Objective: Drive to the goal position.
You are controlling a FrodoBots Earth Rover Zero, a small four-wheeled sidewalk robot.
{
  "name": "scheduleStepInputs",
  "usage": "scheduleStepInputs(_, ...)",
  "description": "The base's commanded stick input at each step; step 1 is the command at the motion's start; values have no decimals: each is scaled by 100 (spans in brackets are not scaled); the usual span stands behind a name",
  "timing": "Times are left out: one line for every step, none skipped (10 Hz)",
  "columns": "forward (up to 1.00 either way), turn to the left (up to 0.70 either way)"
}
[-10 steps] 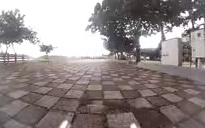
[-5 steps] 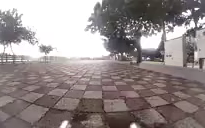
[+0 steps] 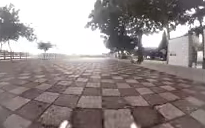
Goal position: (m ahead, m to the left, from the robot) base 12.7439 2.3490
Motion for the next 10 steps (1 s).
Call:
scheduleStepInputs(70, 0)
scheduleStepInputs(70, 0)
scheduleStepInputs(70, 0)
scheduleStepInputs(70, 0)
scheduleStepInputs(70, 0)
scheduleStepInputs(70, 0)
scheduleStepInputs(70, 0)
scheduleStepInputs(70, 0)
scheduleStepInputs(70, 0)
scheduleStepInputs(70, 0)
